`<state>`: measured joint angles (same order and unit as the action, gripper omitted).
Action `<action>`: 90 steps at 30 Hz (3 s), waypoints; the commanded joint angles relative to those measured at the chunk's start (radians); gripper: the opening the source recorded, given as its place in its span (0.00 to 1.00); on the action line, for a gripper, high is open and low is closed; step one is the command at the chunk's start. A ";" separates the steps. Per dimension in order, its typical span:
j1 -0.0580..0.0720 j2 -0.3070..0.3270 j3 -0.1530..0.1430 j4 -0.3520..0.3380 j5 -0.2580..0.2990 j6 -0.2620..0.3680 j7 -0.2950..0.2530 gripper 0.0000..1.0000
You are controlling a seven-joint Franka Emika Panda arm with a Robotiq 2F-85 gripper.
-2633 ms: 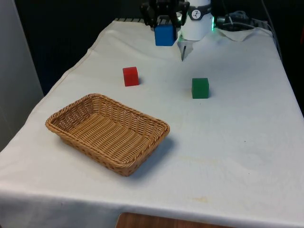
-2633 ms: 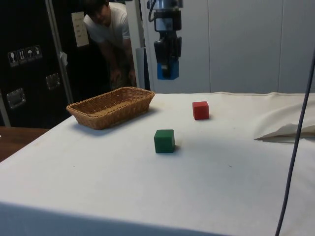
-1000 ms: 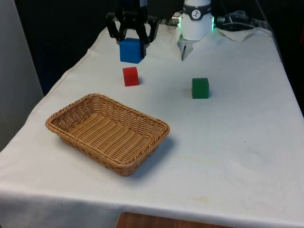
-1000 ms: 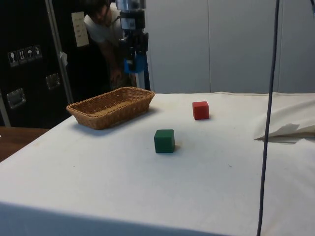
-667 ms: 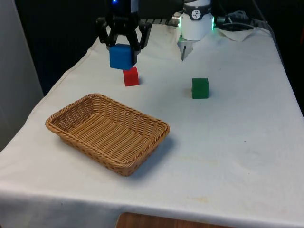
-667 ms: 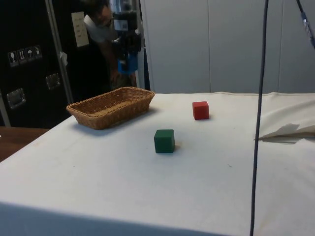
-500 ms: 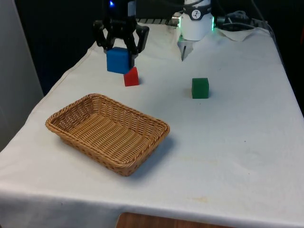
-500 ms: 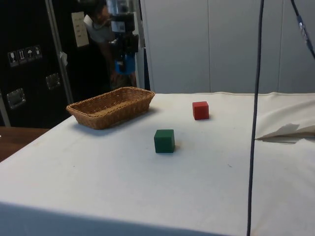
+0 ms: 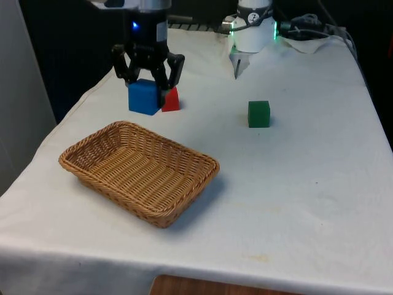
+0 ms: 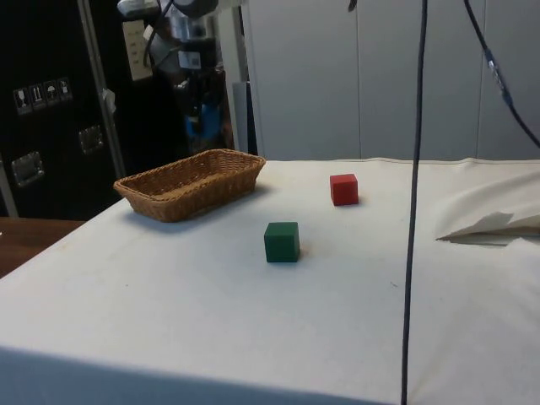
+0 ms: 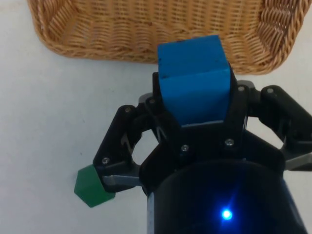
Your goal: Pick up the blue cube and place it into the basket.
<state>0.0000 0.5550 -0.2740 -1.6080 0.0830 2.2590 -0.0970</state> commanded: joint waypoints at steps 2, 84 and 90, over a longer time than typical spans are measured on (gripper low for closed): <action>-0.004 0.021 0.002 0.021 0.009 -0.005 0.005 0.02; 0.002 0.321 -0.013 0.247 0.013 0.094 0.352 1.00; 0.008 0.284 -0.014 0.239 0.007 0.064 0.353 1.00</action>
<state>0.0040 0.8480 -0.2850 -1.3600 0.0920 2.3210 0.2540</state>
